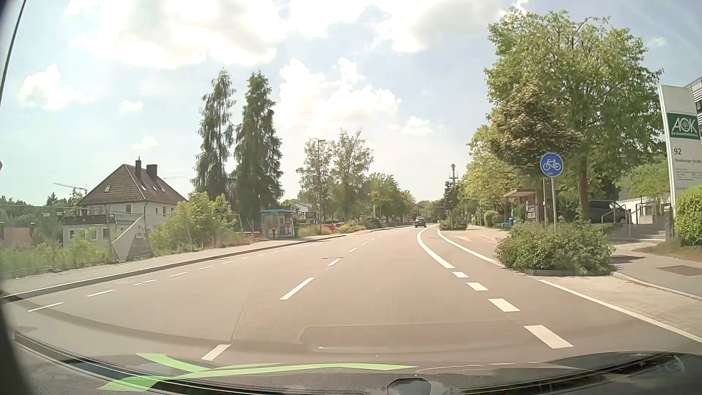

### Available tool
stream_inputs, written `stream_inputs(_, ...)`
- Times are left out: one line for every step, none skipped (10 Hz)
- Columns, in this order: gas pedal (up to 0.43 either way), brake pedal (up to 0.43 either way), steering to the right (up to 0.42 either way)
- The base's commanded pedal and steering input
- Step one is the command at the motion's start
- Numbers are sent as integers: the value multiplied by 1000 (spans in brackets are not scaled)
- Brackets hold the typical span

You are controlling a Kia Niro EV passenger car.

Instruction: Follow the waypoints while adhering to traffic rules and regulations

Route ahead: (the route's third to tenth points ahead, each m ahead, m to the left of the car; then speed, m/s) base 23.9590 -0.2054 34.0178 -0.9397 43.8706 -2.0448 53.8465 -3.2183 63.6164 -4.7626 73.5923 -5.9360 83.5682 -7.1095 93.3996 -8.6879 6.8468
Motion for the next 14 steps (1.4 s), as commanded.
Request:
stream_inputs(98, 0, 4)
stream_inputs(110, 0, 5)
stream_inputs(110, 0, 6)
stream_inputs(110, 0, 6)
stream_inputs(110, 0, 6)
stream_inputs(118, 0, 7)
stream_inputs(118, 0, 8)
stream_inputs(130, 0, 8)
stream_inputs(150, 0, 8)
stream_inputs(150, 0, 8)
stream_inputs(150, 0, 8)
stream_inputs(150, 0, 8)
stream_inputs(150, 0, 8)
stream_inputs(150, 0, 6)
